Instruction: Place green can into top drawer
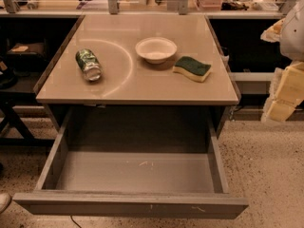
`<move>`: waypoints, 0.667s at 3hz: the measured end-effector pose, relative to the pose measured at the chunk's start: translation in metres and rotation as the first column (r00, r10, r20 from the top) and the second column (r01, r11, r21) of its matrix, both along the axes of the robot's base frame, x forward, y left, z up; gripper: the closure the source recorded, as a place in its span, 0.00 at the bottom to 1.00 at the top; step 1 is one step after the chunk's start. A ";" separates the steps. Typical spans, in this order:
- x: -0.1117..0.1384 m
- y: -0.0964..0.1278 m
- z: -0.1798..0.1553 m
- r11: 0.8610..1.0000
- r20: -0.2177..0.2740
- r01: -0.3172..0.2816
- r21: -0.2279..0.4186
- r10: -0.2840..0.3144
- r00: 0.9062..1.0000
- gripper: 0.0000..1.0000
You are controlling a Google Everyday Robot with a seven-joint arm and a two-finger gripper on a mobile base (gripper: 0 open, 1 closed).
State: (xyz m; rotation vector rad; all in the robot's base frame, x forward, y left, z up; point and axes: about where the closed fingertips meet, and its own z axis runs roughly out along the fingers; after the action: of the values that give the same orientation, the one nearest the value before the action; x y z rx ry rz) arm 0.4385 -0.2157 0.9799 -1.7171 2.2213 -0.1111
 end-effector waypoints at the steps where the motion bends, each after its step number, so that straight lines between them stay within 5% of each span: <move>1: 0.000 0.000 0.000 1.000 0.000 0.000 0.000 0.000 1.000 0.00; 2: 0.005 0.027 -0.001 0.999 -0.001 -0.039 0.033 0.039 0.999 0.00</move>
Offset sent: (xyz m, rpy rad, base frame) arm 0.0122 0.0614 -0.0078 0.0777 0.0270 0.0944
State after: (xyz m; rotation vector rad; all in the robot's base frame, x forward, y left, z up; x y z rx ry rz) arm 0.4438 -0.1891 0.9790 -1.7431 2.1772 -0.0638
